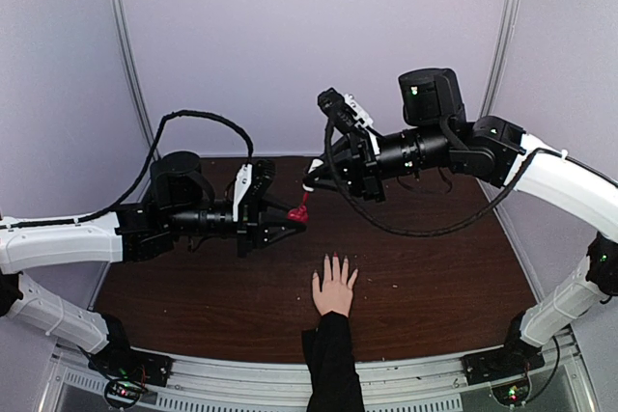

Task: Paint the nails
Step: Close the cap of the nail polish bottle.

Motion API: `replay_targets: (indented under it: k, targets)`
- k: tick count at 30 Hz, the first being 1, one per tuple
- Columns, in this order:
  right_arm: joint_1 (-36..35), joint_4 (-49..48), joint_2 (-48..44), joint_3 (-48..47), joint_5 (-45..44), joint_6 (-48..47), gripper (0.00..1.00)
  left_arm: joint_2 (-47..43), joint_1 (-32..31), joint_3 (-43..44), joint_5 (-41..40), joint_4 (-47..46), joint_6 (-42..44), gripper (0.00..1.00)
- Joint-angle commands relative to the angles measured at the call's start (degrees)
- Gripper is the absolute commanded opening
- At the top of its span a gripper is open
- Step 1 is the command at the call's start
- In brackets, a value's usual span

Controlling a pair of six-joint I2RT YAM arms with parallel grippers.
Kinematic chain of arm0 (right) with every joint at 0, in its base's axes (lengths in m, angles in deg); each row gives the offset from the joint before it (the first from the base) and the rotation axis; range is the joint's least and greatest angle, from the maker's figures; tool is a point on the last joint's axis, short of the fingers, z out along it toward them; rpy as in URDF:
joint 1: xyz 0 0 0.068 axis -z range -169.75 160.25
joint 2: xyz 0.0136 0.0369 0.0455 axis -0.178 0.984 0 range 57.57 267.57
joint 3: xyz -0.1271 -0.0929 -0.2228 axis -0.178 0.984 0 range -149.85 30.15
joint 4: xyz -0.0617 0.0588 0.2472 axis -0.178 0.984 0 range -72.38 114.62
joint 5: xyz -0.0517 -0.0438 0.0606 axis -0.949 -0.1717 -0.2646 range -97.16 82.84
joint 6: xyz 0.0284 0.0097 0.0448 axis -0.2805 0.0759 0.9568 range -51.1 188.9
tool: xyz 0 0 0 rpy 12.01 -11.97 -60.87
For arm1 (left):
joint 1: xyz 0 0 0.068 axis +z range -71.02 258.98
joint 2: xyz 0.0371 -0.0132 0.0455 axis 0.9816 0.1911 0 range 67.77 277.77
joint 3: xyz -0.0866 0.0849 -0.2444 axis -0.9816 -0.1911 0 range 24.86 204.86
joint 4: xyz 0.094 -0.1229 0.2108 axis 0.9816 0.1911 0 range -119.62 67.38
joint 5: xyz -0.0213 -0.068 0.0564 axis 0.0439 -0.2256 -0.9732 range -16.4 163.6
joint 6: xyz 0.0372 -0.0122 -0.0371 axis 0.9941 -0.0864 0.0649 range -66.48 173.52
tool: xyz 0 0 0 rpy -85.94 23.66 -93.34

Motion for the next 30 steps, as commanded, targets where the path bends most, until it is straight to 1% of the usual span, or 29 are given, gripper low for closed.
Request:
replay_targets:
  k: [1,10,12,30]
  targets:
    - [-0.4,-1.1,-0.8,-0.7,0.2,-0.3,0.00,-0.4,-0.4,1.1,-0.6,-2.7,-0.3,0.00]
    - [-0.4,-0.7,-1.3,-0.3,0.1,-0.5,0.00,-0.8,-0.4,0.8,-0.7,-3.8,-0.4,0.00]
    - [-0.4,-0.7,-1.5,-0.2,0.1,-0.6,0.00,-0.9,-0.4,0.7,-0.9,-4.0,-2.2,0.00]
    - [-0.5,-0.9,-1.2,0.1,0.6,-0.6,0.00,-1.2,-0.3,0.8,-1.5,-4.2,-2.4,0.00]
